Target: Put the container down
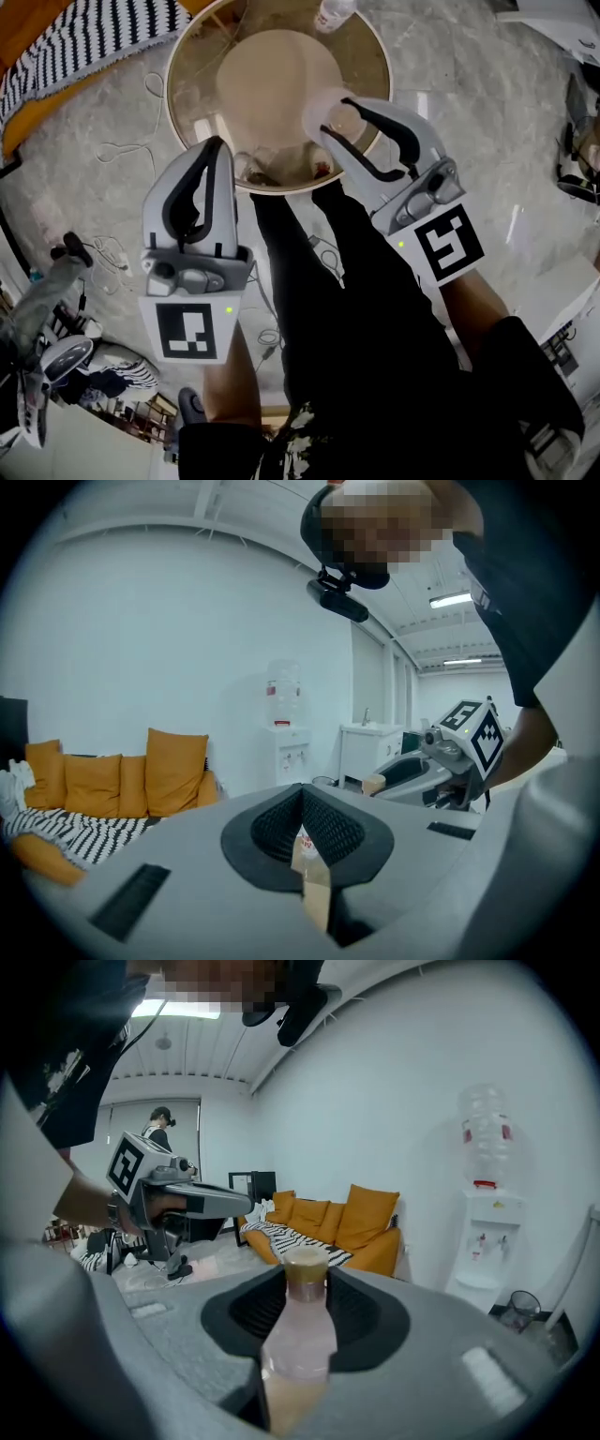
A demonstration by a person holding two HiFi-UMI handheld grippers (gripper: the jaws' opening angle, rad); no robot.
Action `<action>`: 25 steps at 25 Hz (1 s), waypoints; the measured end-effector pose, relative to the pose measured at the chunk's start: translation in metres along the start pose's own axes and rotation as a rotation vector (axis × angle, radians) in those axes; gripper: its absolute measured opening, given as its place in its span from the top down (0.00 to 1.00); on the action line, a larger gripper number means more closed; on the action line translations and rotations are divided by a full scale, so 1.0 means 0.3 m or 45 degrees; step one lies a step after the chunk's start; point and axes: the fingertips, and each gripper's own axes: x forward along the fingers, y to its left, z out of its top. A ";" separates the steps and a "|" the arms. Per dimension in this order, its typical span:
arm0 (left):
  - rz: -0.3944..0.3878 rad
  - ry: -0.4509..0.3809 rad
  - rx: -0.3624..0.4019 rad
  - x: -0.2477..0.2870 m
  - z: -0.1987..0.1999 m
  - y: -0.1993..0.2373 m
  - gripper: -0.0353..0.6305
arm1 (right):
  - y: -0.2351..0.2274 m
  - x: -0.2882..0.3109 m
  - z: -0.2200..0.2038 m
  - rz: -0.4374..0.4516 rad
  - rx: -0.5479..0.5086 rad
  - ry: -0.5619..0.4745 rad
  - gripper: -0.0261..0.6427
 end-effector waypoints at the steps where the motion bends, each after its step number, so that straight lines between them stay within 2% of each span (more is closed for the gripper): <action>1: -0.019 0.007 0.001 0.011 -0.021 0.005 0.94 | 0.000 0.018 -0.023 -0.010 0.006 0.011 0.77; 7: -0.122 0.066 -0.019 0.087 -0.156 0.090 0.94 | -0.020 0.165 -0.114 -0.067 0.051 0.052 0.77; 11: -0.185 0.065 -0.050 0.156 -0.246 0.148 0.94 | -0.033 0.272 -0.193 -0.092 0.060 0.075 0.77; 17: -0.276 0.078 -0.053 0.182 -0.270 0.121 0.94 | -0.017 0.266 -0.220 -0.138 0.077 0.078 0.77; 22: -0.323 0.109 -0.040 0.272 -0.504 0.248 0.94 | -0.017 0.503 -0.439 -0.162 0.065 0.118 0.77; 25: -0.340 0.123 -0.027 0.272 -0.550 0.244 0.94 | -0.014 0.527 -0.475 -0.178 0.072 0.105 0.77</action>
